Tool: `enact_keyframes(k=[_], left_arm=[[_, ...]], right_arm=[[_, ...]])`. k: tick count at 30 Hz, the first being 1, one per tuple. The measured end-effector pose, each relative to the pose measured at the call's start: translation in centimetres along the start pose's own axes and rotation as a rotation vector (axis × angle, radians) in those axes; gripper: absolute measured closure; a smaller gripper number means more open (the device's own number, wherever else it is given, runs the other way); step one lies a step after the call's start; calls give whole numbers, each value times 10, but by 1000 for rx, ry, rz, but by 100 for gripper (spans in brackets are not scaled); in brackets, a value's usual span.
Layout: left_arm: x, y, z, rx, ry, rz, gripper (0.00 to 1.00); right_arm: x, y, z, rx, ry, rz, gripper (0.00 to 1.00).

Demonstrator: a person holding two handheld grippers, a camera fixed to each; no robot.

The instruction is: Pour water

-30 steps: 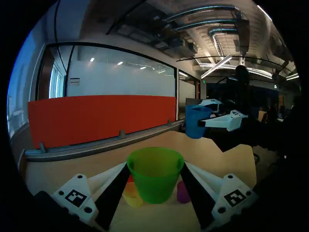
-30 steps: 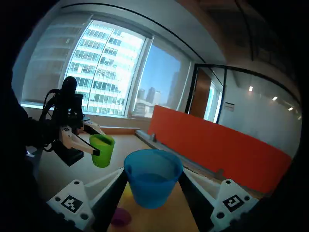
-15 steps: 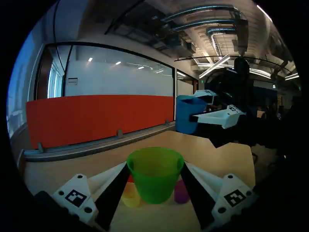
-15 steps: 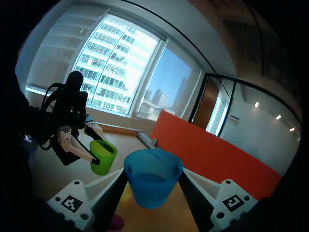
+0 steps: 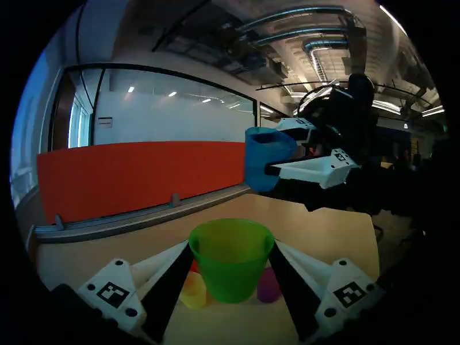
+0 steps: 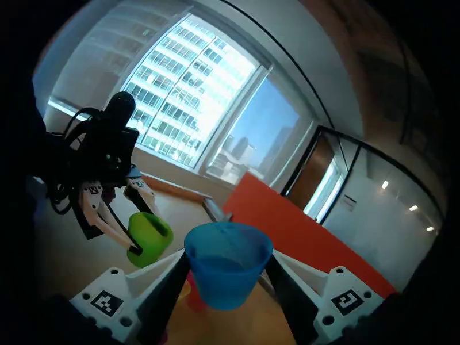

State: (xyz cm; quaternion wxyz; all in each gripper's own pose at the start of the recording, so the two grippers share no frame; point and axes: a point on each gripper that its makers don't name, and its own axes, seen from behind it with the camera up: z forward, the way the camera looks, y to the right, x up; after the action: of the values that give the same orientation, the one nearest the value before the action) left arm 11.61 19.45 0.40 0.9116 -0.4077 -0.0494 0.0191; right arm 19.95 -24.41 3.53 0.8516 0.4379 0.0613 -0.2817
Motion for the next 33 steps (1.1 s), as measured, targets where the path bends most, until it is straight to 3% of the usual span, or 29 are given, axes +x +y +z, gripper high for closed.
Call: enact_keyframes(k=[33], left_arm=[[4,16,6,-34,6,26,12]], right_arm=[[35,22,41,-44,5,-386,11]])
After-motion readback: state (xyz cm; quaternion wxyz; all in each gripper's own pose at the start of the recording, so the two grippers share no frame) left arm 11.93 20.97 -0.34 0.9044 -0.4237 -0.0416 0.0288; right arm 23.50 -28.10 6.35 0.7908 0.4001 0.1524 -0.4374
